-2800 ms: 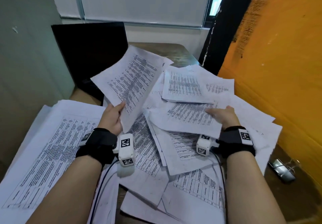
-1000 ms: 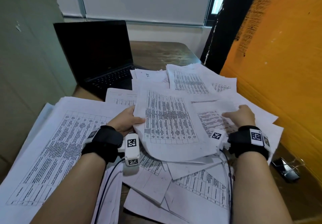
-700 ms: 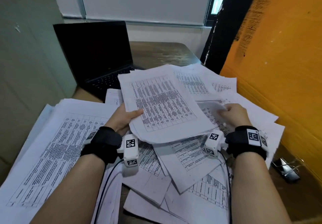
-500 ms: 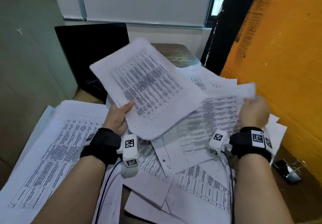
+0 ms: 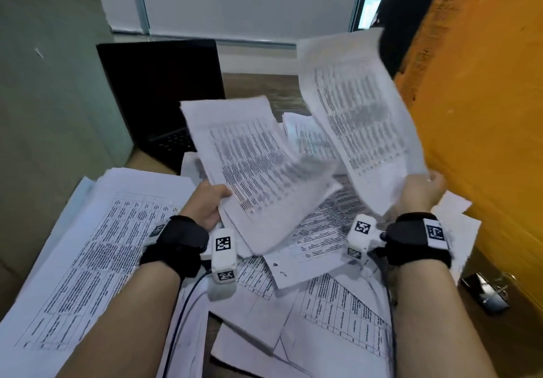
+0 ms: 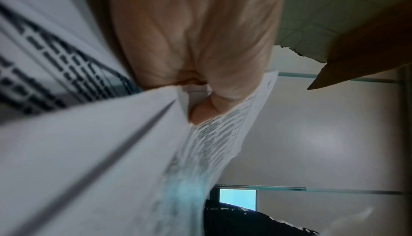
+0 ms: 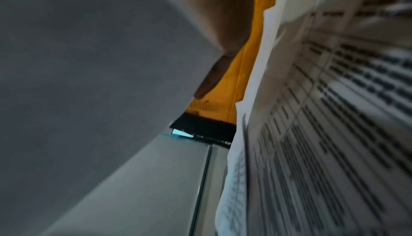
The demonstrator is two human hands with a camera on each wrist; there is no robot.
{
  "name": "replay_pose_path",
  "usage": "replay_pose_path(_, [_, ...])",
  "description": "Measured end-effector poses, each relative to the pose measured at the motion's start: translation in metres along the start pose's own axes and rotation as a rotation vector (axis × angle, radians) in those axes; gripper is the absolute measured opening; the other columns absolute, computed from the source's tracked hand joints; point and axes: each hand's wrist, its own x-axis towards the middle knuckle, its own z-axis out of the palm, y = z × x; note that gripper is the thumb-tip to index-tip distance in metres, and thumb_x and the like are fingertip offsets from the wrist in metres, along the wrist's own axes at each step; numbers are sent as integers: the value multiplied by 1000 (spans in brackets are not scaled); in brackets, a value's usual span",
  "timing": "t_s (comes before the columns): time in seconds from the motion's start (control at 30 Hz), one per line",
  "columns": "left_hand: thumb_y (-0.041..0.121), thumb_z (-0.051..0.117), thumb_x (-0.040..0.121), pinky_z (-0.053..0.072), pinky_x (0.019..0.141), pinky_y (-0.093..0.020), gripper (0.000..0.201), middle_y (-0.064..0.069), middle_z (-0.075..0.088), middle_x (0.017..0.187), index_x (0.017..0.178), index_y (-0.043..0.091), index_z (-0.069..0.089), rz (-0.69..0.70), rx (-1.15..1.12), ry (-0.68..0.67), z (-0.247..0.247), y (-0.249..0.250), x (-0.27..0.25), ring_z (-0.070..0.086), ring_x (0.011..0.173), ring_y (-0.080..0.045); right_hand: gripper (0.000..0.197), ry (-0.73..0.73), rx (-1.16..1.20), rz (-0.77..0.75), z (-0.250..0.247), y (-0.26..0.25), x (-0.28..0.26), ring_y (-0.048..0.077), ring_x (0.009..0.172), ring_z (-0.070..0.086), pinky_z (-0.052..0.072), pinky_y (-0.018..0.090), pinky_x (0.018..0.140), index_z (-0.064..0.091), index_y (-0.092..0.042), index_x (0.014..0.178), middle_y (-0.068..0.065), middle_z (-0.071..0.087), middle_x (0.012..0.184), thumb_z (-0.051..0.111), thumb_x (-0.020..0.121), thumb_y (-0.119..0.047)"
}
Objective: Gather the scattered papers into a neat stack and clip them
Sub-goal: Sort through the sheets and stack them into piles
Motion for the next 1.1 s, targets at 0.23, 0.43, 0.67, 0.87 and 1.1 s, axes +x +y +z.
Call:
replay_pose_path(0.23, [-6, 30, 98, 46, 94, -47, 39, -14, 54, 94, 133, 6, 40, -64, 49, -8, -3, -1, 5, 55, 75, -27, 23, -456, 12, 129, 37, 4, -43, 22, 70, 54, 45, 24, 54, 55, -4, 104, 15, 57, 92, 44, 88, 9])
replay_pose_path(0.43, [3, 40, 99, 58, 63, -30, 33, -14, 66, 90, 131, -7, 47, -15, -51, -3, -3, -1, 3, 68, 64, -17, 18, -907, -299, 214, 46, 4, -77, 24, 47, 54, 55, 32, 53, 48, -1, 75, 14, 45, 70, 46, 83, 15])
replay_pose_path(0.67, [36, 38, 102, 51, 95, -46, 37, -11, 67, 117, 121, 13, 59, -26, -100, -2, -2, 0, 3, 66, 106, -27, 22, -1277, -474, 501, 36, -11, -104, 34, 63, 73, 59, 24, 51, 43, 7, 113, 33, 66, 88, 45, 91, 8])
replay_pose_path(0.87, [15, 36, 104, 50, 87, -42, 34, -15, 63, 115, 133, 0, 47, -36, -48, 50, -4, -3, 7, 64, 96, -27, 14, -1024, -242, 518, 31, -13, -86, 31, 48, 69, 45, 16, 31, 42, 7, 98, 24, 65, 58, 32, 89, 12])
replay_pose_path(1.1, [7, 52, 96, 54, 86, -41, 46, -19, 53, 137, 139, 0, 39, -73, -22, -20, -5, -6, 10, 57, 119, -34, 17, -1221, -430, 344, 29, -11, -87, 22, 59, 71, 57, 22, 53, 51, 7, 108, 22, 65, 87, 55, 91, 6])
